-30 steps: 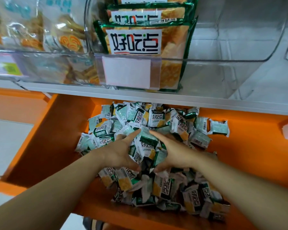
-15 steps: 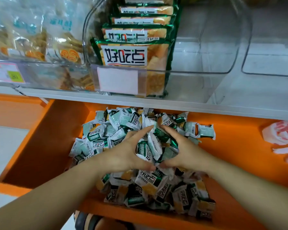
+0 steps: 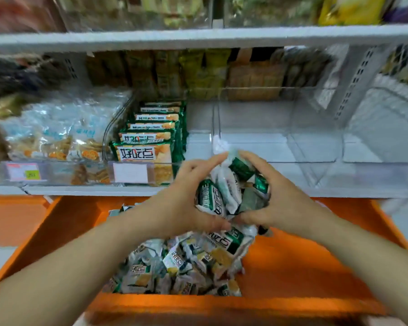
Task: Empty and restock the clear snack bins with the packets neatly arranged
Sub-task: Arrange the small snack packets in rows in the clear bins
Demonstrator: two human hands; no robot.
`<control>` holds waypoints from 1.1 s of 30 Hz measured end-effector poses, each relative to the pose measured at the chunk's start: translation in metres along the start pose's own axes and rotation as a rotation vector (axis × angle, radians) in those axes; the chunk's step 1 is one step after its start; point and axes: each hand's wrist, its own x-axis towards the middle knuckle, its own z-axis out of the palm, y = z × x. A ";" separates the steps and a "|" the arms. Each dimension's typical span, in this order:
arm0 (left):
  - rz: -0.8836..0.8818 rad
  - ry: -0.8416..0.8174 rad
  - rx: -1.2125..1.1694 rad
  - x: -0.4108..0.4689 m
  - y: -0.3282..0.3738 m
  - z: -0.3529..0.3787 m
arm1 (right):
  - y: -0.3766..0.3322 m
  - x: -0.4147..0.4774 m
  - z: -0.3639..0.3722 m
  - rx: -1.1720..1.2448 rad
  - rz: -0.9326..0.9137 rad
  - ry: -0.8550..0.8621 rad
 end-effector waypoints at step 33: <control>-0.302 -0.156 0.650 0.279 -0.019 0.012 | 0.116 0.158 -0.125 -0.563 0.269 0.270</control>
